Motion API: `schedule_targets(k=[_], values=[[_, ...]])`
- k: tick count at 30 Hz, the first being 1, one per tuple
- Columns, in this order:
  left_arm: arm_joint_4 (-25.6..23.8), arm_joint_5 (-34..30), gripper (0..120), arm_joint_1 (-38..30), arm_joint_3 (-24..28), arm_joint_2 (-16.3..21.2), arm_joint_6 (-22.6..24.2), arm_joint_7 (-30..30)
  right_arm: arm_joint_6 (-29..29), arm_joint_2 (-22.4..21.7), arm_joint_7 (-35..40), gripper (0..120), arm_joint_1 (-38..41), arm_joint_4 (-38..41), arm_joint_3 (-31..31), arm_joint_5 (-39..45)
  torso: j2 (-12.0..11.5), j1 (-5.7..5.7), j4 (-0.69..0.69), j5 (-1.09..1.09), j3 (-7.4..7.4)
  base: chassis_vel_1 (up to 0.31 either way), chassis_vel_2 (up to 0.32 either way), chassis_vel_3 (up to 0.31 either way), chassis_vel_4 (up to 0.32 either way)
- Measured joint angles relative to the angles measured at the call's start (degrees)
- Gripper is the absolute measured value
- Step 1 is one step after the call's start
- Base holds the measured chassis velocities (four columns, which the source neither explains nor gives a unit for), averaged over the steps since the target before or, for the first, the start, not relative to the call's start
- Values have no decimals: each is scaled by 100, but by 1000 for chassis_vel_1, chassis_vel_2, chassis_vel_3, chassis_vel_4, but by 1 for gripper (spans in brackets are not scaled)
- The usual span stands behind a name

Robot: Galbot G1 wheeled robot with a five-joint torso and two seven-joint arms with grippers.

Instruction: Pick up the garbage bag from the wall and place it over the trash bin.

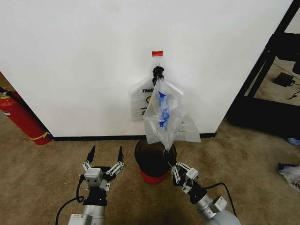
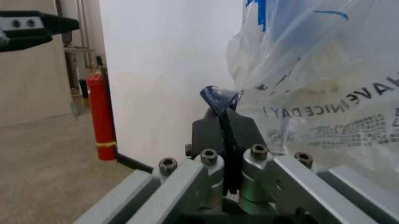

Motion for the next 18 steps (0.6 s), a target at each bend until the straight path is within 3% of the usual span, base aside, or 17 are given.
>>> schedule_targets(k=[11, 16, 18], values=[[133, -48, 100, -157, 68, 36, 109, -4, 262, 4, 381, 0, 57, -162, -14, -315, 0, 0, -1, 0, 0, 0, 0, 0, 0], [23, -306, 100, -331, 174, 237, 453, -10, -111, -88, 1035, 0, 412, -123, -258, -139, 0, 0, 1, 0, 0, 0, 0, 0, 0], [-57, -498, 100, -566, 257, 510, 718, -16, -385, -175, 1329, 0, 687, -93, -423, 113, 0, 0, 1, 0, 0, 0, 0, 0, 0]])
